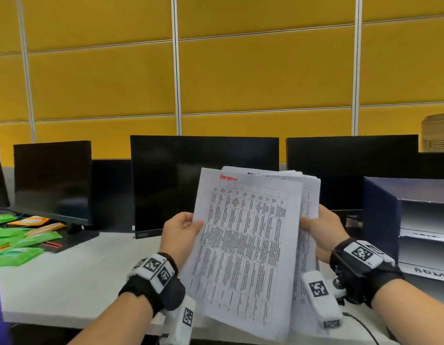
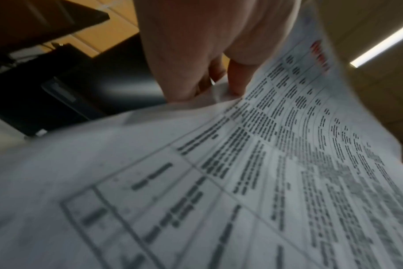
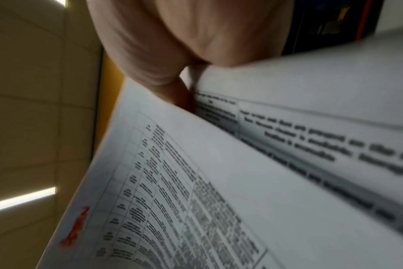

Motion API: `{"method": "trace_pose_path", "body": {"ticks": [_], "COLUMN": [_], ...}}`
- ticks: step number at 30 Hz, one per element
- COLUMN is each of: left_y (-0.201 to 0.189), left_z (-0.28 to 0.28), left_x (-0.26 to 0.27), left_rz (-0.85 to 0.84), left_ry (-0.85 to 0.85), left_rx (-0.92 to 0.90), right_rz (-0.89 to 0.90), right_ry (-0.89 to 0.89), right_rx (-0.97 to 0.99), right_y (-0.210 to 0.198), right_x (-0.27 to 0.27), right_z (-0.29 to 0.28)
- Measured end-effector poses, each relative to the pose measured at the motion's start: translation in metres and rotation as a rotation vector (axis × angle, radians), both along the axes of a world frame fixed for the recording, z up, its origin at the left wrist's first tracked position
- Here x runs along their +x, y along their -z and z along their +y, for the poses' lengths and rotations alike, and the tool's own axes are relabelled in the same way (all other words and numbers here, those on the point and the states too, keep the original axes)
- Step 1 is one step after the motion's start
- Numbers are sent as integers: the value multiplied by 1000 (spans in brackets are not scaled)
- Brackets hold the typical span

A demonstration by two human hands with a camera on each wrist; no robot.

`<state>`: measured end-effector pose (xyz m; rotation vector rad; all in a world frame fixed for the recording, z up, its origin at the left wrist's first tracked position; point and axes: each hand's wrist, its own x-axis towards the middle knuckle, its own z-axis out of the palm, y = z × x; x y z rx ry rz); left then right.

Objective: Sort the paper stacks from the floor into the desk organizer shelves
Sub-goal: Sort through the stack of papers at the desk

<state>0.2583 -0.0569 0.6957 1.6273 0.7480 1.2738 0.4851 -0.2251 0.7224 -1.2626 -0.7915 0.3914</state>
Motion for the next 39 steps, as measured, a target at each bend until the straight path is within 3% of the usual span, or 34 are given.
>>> {"method": "trace_pose_path", "body": {"ticks": [6, 11, 15, 19, 24, 29, 33, 39], "left_y": [6, 12, 8, 3, 24, 20, 12, 14], "left_z": [0, 3, -8, -17, -26, -18, -16, -30], "left_x": [23, 33, 45, 56, 59, 46, 37, 42], "left_rz": [-27, -55, -217, -283, -103, -6, 57, 19], "left_ry": [-40, 56, -120, -235, -112, 56, 129, 127], "left_rx": [-25, -117, -50, 36, 1, -16, 41, 104], "right_rz": [56, -5, -75, -160, -445, -303, -335, -392], "right_ry": [-180, -114, -3, -52, -11, 134, 127, 143], "right_rx": [50, 63, 155, 231, 0, -4, -6, 47], "right_y": [2, 8, 2, -8, 18, 28, 28, 31], "right_x": [1, 9, 1, -8, -12, 6, 5, -11], "right_z": [6, 13, 24, 31, 34, 28, 23, 21]}}
